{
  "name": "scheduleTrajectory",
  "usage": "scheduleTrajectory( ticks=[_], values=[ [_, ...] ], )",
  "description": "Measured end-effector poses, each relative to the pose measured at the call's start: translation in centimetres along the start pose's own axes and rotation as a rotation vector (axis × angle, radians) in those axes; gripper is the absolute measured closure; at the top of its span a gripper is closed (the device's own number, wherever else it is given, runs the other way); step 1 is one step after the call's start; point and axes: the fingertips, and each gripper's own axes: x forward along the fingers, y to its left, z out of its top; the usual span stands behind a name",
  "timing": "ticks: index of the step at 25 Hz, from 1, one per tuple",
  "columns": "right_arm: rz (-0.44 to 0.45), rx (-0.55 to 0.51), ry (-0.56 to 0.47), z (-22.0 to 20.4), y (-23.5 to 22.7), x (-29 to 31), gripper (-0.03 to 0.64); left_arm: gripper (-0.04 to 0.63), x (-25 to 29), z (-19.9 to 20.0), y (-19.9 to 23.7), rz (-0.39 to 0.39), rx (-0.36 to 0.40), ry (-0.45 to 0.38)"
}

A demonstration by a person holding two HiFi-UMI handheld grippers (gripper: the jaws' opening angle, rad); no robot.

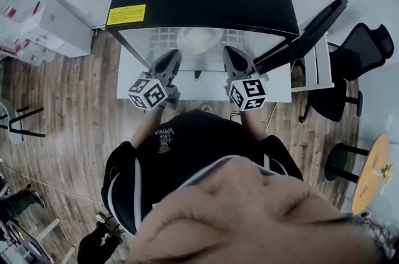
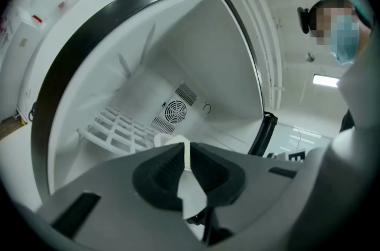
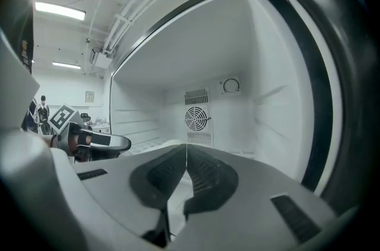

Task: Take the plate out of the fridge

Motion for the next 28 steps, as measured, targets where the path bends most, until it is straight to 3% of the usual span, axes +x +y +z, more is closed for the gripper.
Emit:
scheduleTrajectory(
  ticks=[10, 16, 21, 24, 28],
  values=[
    [0.01, 0.004, -0.003, -0.1, -0.3, 0.2, 0.604, 0.575, 0.7, -1.4, 0.8, 0.056, -0.12, 0.052],
    [0.013, 0.005, -0.002, 0.0, -0.3, 0.3, 0.604, 0.575, 0.9, -1.8, 0.8, 0.057, -0.145, 0.065],
    [0.014, 0.004, 0.001, -0.1, -0.4, 0.3, 0.604, 0.571, 1.0, -2.0, 1.0, 0.051, -0.21, 0.056],
    [0.015, 0.004, 0.002, -0.1, -0.4, 0.3, 0.604, 0.473, 1.3, -2.4, 1.0, 0.037, -0.255, 0.068],
    [0.014, 0.005, 0.006, -0.2, -0.4, 0.1, 0.604, 0.463, 1.5, -2.7, 1.2, 0.038, -0.284, 0.077]
  ],
)
